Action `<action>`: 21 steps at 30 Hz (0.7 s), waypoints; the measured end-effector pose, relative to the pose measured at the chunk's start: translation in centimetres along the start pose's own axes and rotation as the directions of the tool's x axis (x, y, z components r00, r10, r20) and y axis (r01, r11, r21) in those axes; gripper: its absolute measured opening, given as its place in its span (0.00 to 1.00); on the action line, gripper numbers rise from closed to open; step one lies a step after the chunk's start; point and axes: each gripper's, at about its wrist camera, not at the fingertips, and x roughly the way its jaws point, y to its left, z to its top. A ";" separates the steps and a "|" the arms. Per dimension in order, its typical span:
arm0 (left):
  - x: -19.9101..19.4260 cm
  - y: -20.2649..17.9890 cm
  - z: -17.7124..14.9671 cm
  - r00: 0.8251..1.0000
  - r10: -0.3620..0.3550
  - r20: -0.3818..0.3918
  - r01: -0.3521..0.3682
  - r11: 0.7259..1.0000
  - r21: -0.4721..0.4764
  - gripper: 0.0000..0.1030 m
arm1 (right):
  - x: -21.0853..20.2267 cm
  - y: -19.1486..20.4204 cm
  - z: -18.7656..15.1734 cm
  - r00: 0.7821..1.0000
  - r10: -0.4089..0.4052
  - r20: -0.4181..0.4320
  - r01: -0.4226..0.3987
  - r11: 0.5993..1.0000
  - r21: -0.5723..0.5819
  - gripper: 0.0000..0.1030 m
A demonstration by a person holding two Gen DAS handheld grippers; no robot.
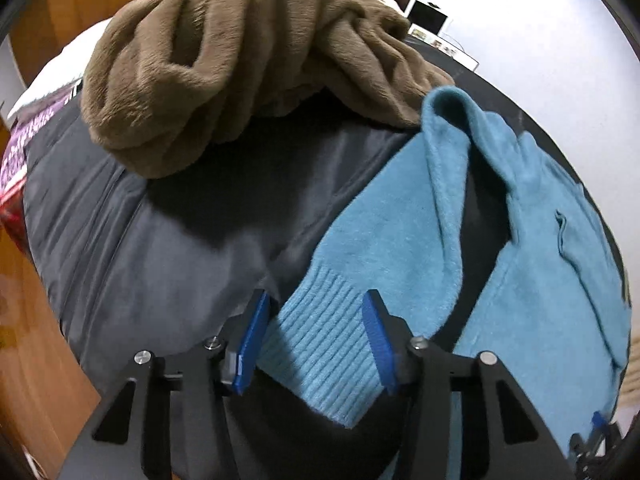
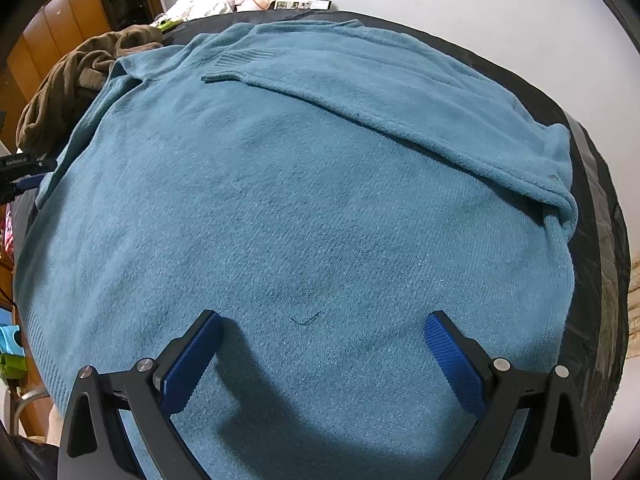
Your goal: Fold clothes
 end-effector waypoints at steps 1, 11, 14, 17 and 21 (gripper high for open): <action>0.0 -0.2 -0.1 1.000 0.006 0.002 -0.006 1.000 0.012 0.51 | 0.0 0.1 -0.1 1.000 -0.001 0.000 0.001 1.000 0.000 0.99; -0.3 -1.1 -0.1 1.000 -0.006 0.001 0.005 0.997 0.079 0.16 | -0.1 0.6 -0.7 1.000 -0.004 0.006 0.004 1.000 0.003 0.99; -0.8 -1.5 0.2 1.000 0.019 0.011 -0.020 0.996 0.084 0.14 | -0.2 0.7 -0.9 1.000 -0.003 0.008 0.003 1.000 0.001 0.99; -2.2 -0.8 0.7 0.999 0.013 0.037 -0.015 0.998 0.064 0.14 | -0.3 0.9 -1.2 1.000 -0.002 0.014 0.002 1.000 -0.003 0.99; -4.4 -0.7 3.8 0.994 0.006 0.109 -0.009 1.000 0.027 0.14 | -0.4 1.1 -1.5 1.000 -0.003 0.024 0.003 1.000 -0.002 0.99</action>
